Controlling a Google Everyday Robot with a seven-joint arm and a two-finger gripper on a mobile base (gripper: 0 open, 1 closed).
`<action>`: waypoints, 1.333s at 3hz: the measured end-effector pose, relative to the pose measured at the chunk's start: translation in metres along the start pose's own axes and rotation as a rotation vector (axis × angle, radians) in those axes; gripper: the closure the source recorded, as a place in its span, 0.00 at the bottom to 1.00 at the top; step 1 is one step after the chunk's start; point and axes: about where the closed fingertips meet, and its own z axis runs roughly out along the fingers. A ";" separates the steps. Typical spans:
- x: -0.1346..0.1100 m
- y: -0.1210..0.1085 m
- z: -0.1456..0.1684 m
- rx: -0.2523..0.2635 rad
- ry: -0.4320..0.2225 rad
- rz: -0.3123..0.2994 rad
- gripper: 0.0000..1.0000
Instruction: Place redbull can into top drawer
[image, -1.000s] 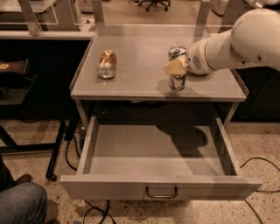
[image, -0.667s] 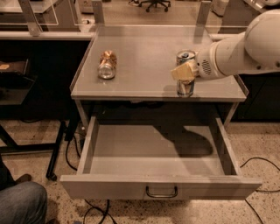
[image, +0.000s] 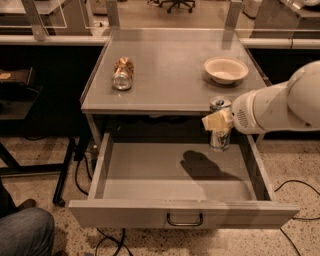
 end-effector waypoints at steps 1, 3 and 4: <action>0.012 0.003 0.003 -0.005 0.020 0.008 1.00; 0.051 0.022 0.024 -0.047 0.053 0.124 1.00; 0.081 0.047 0.064 -0.106 0.084 0.147 1.00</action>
Offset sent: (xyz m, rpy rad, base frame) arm -0.0217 0.0020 -0.0387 0.0703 0.1120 -0.0319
